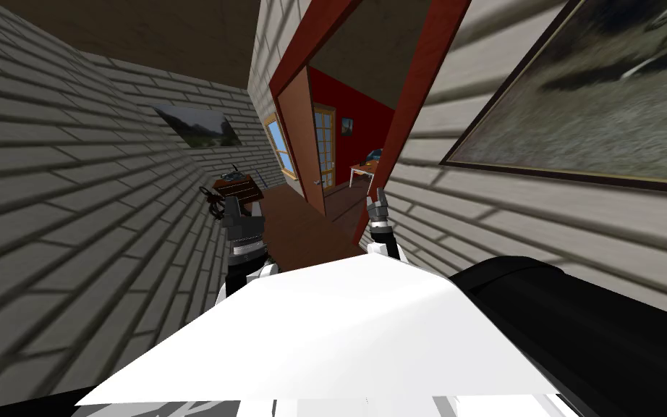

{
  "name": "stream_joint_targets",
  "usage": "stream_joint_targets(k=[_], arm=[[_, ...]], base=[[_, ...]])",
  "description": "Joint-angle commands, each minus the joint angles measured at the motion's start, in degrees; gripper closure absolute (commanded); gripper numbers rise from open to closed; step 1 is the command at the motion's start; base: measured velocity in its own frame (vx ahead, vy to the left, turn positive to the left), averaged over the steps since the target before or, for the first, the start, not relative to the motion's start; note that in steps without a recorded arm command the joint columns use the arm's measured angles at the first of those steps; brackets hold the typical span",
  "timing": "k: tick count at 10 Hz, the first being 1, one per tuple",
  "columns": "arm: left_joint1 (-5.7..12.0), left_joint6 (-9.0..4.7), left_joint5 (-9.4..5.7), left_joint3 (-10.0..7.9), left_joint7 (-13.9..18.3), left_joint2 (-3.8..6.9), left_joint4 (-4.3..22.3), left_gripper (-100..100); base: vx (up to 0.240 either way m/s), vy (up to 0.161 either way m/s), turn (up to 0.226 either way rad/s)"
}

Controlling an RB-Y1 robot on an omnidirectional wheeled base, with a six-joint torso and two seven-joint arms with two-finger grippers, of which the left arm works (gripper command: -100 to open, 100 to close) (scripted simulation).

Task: Push the door open

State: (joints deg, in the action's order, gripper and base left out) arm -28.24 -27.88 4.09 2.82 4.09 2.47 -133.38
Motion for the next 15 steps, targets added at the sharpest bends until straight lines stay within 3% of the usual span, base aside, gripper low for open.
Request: stream_joint_targets(k=[1, 10, 15], arm=[[0.66, -0.32, -0.12, 0.09, -0.15, 0.52, 1.86, -100], [3.95, -1.91, -0.70, 0.53, -0.91, 2.21, 11.12, -100], [6.65, -3.21, -1.18, 0.89, -1.52, 3.06, 18.72, -100]], base=[[0.116, 0.004, -0.162], [0.157, 0.022, -0.107], [0.176, 0.053, -0.148]])
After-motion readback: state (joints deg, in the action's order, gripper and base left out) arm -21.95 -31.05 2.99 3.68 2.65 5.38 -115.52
